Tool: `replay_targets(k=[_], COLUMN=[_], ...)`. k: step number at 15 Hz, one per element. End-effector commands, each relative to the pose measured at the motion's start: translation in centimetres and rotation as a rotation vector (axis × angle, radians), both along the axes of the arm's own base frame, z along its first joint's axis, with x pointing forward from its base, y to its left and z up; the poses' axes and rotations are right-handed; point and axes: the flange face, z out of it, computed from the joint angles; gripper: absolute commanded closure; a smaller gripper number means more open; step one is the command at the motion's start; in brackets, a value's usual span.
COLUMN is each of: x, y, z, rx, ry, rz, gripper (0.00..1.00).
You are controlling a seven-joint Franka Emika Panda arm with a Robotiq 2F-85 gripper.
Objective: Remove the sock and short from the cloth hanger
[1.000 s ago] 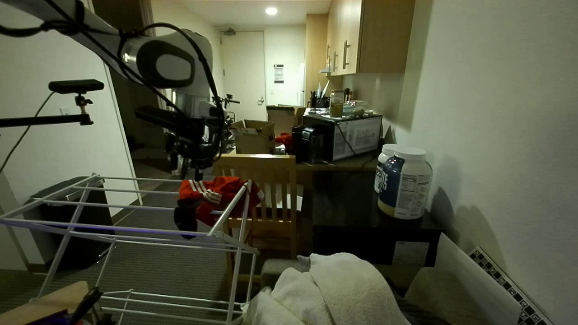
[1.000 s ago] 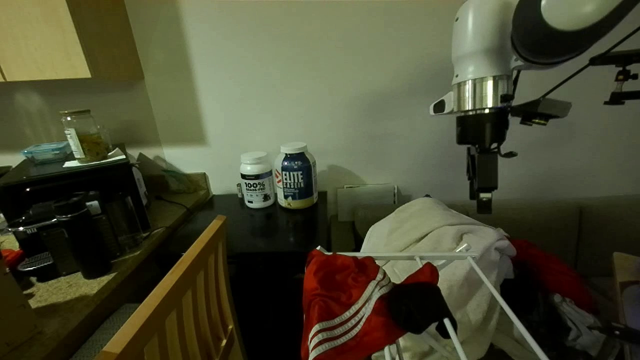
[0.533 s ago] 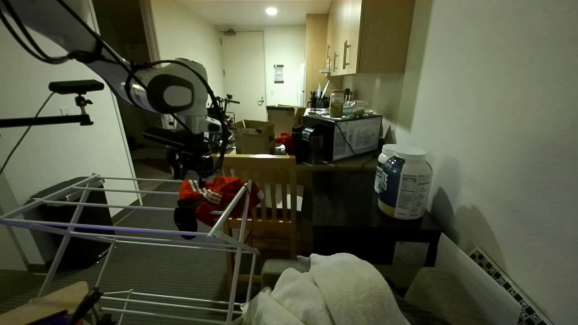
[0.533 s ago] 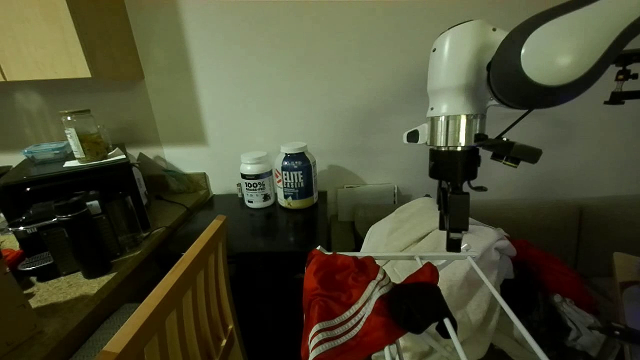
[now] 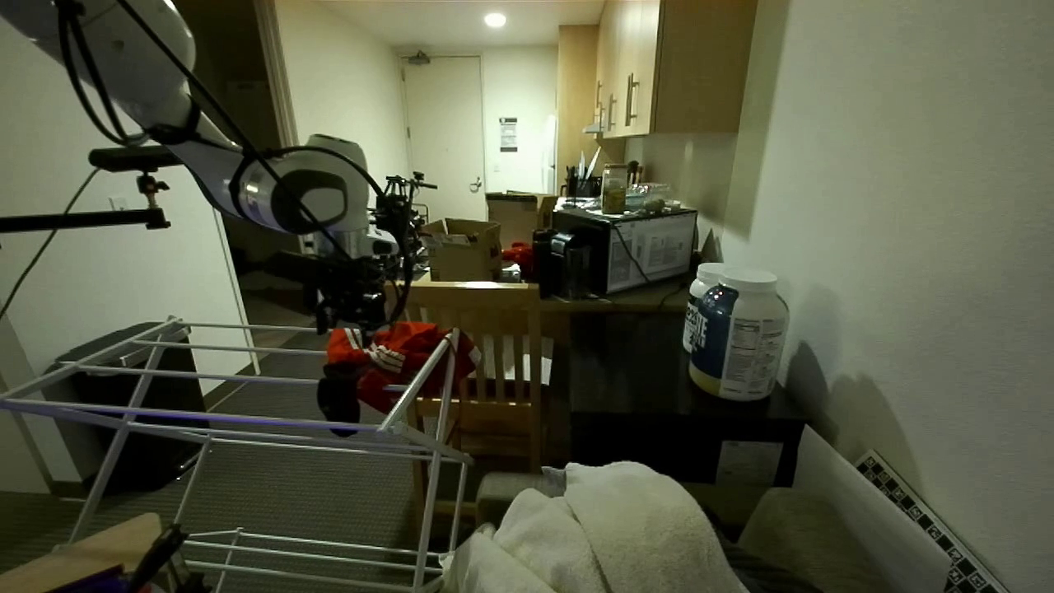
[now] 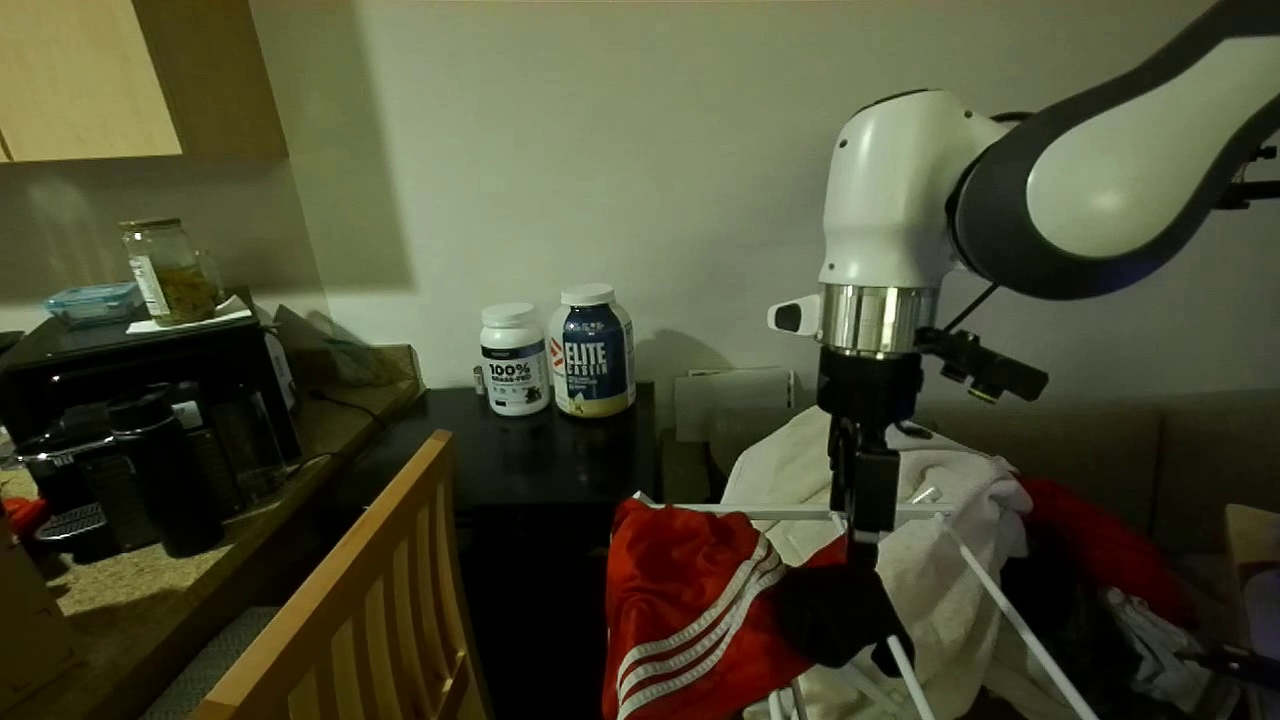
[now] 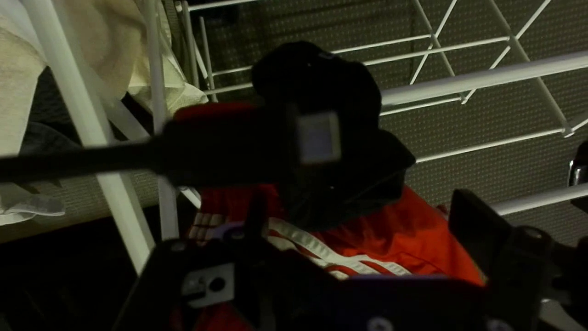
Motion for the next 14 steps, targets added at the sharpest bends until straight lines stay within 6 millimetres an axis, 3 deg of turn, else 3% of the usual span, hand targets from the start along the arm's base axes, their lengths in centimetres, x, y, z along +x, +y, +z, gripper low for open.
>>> replay_targets(k=[1,10,14], x=[0.0,2.2,1.7], y=[1.6,2.6,1.8], z=[-2.1,-5.6,-6.2], rx=[0.008,-0.051,-0.096], ry=[-0.03,-0.135,-0.031], rz=[0.049,0.153,0.116], gripper=[0.0,0.0,0.0])
